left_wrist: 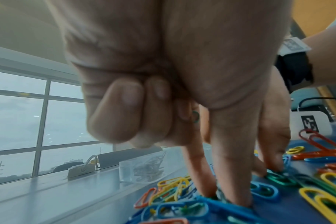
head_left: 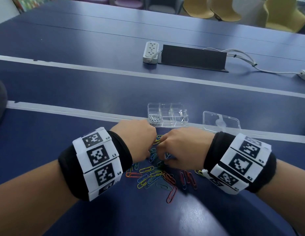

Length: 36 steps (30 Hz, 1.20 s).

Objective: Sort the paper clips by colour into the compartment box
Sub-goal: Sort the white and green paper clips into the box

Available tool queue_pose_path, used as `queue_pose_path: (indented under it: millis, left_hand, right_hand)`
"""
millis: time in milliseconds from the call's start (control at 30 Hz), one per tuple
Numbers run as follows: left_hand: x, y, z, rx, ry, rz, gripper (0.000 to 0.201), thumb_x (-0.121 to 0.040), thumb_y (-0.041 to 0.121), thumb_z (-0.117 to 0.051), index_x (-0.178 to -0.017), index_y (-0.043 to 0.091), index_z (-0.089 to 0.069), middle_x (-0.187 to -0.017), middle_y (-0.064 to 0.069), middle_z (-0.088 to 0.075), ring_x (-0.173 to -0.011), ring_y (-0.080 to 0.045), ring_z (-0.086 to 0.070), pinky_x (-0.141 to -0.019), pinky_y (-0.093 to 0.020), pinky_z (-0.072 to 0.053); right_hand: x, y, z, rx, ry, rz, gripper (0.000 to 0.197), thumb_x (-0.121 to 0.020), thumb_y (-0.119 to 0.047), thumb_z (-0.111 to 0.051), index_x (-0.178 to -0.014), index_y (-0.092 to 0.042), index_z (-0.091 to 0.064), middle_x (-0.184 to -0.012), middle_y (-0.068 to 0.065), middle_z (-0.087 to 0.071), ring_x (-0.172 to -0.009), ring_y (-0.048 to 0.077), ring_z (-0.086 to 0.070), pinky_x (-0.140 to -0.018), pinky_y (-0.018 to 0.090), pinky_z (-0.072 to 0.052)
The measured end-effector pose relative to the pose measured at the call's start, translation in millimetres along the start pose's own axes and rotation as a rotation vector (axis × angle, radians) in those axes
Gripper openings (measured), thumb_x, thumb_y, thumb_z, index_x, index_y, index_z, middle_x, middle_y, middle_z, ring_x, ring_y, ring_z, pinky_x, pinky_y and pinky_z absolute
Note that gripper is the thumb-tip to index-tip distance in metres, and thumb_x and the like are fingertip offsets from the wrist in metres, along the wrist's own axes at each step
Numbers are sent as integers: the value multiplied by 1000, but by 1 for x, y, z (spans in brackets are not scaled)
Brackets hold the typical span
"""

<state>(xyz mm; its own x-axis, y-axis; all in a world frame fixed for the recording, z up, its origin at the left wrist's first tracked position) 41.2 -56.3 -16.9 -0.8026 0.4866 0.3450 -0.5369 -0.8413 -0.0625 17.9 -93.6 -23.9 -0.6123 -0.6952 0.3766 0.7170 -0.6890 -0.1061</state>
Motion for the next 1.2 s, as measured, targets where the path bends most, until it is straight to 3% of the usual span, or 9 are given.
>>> queue_pose_path:
  millis: [233, 333, 467, 667, 767, 867, 1033, 1133, 1200]
  left_hand:
    - [1, 2, -2, 78, 15, -24, 16, -84, 25, -52, -90, 18, -65, -93, -1, -65, -89, -25, -61, -62, -29, -40]
    - [4, -3, 2, 234, 36, -26, 7, -80, 27, -54, -77, 23, -59, -73, 6, -56, -75, -18, -52, -63, -24, -37]
    - [0, -15, 23, 460, 150, 17, 16, -76, 28, -58, -66, 21, -48, -61, 7, -46, -59, -8, -42, -52, -22, -33]
    - [-20, -35, 32, 690, 185, 89, 14, -77, 24, -60, -65, 23, -53, -59, 9, -51, -54, -4, -46, -58, -23, -40]
    - [-29, -39, 24, 863, 153, 84, 8, -80, 16, -61, -74, 21, -60, -63, 3, -60, -52, -13, -54, -63, -26, -50]
    - [-36, -40, 18, 991, 122, 75, 7, -85, 9, -60, -88, 12, -65, -67, -8, -62, -59, -25, -59, -70, -34, -56]
    - [-48, -45, 29, 845, 224, 128, 20, -89, 13, -55, -100, 15, -71, -62, 7, -58, -57, -9, -55, -71, -21, -45]
    - [-53, -35, 44, 636, 274, 121, 25, -89, 15, -53, -107, 18, -71, -94, 1, -70, -90, -16, -63, -87, -23, -47]
    - [-58, -27, 52, 522, 299, 93, 26, -86, 14, -55, -105, 19, -72, -107, -6, -71, -100, -25, -63, -87, -29, -49]
  right_hand:
    - [0, 13, 0, -128, -1, -72, 15, -74, -29, -56, -83, -25, -67, -78, -5, -65, -74, 19, -58, -69, 29, -52]
    - [1, 36, 17, -236, 112, -161, 13, -78, -22, -57, -85, -22, -67, -60, -12, -49, -58, 7, -46, -61, 22, -37]
    - [3, 83, 42, -358, 263, -396, 5, -81, -22, -59, -81, -23, -64, -65, -12, -52, -64, 11, -48, -62, 21, -36]
    - [-1, 111, 29, -954, 200, -526, 8, -81, -13, -61, -76, -12, -68, -62, -3, -62, -48, 11, -39, -41, 17, -32]
    - [-1, 111, 18, -1204, 172, -521, 9, -84, -8, -60, -76, -7, -64, -64, 5, -62, -45, 9, -29, -38, 14, -22]
    - [0, 109, 16, -1231, 148, -497, 11, -84, -7, -60, -74, -8, -65, -63, 4, -62, -44, 9, -30, -39, 15, -22]
    - [5, 104, 24, -764, 74, -545, 19, -81, -22, -62, -87, -8, -72, -63, -6, -61, -55, 13, -44, -47, 22, -39]
    - [5, 112, 30, -836, 166, -614, 25, -84, -15, -52, -94, 0, -69, -71, 2, -60, -63, 22, -44, -50, 26, -39]
    - [5, 116, 32, -907, 211, -655, 23, -86, -11, -48, -95, 1, -66, -72, 4, -59, -58, 22, -43, -48, 25, -38]
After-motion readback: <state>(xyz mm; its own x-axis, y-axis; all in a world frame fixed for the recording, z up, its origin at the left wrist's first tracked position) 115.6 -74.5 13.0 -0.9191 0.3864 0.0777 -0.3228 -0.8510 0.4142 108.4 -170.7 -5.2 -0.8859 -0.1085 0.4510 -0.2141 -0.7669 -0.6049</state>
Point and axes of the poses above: each hand's wrist, its own x-axis away from the middle knuckle, its own z-axis out of the back of the hand, y = z × x, the point moved 9 cm from there along -x, towards the middle knuckle
